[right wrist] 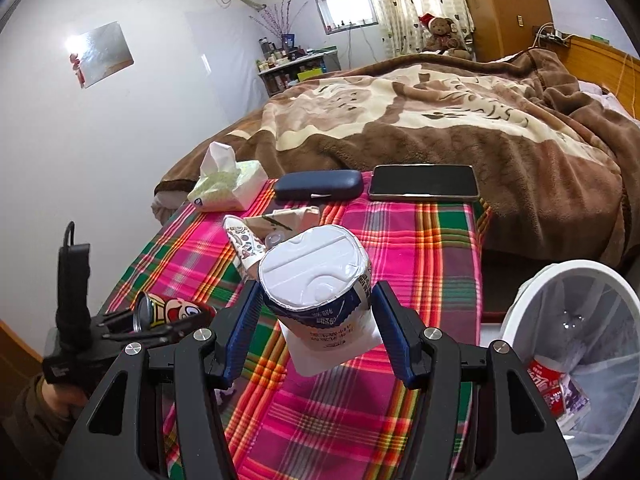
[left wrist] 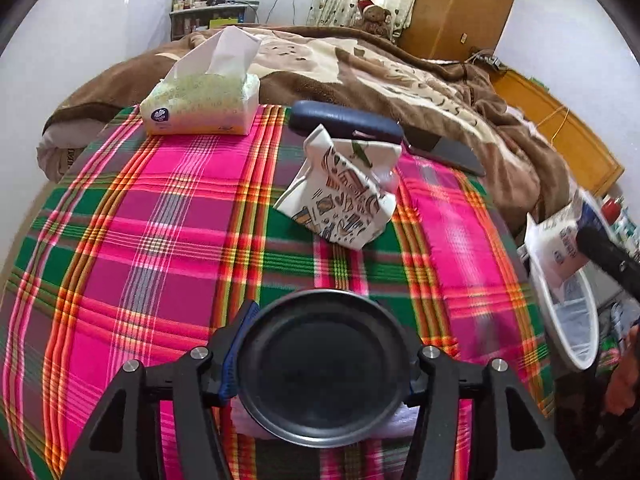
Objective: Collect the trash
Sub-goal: 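Lift and carry the red can and yogurt cup over the wastebasket with both tools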
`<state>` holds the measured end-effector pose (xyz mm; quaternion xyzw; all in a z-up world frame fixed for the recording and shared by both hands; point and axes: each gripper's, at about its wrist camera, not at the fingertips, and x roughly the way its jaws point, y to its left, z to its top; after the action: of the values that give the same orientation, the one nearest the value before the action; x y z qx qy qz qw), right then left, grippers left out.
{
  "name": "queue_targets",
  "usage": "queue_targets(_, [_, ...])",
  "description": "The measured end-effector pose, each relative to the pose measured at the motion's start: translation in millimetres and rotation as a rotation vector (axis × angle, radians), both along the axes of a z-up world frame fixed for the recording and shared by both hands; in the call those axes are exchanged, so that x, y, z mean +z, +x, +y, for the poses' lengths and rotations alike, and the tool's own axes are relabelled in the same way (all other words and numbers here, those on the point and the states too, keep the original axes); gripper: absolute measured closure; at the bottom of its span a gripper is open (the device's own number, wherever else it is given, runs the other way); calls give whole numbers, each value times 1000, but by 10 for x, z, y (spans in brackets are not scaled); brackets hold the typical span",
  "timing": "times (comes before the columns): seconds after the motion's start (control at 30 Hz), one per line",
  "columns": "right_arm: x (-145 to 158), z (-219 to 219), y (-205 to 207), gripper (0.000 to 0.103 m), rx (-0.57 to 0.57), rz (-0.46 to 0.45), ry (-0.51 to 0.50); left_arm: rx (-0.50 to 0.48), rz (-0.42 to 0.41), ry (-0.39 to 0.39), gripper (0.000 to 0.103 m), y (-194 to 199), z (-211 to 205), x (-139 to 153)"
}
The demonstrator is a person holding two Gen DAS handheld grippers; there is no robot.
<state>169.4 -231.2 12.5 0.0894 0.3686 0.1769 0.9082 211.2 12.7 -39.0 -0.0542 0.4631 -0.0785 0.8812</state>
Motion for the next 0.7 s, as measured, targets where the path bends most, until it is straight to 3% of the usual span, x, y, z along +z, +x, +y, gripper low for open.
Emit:
queue_targets(0.1, [1,22,-23,45,7,-3,2,4,32,-5,46,-2,22,-102])
queue_targets(0.23, [14,35,-34,45,11,-7,-3,16,11,0,50,-44,52,-96])
queue_targets(0.7, [86,-139,-116,45,-31,-26,22,-23,-75,-32,50,-140,-144,256])
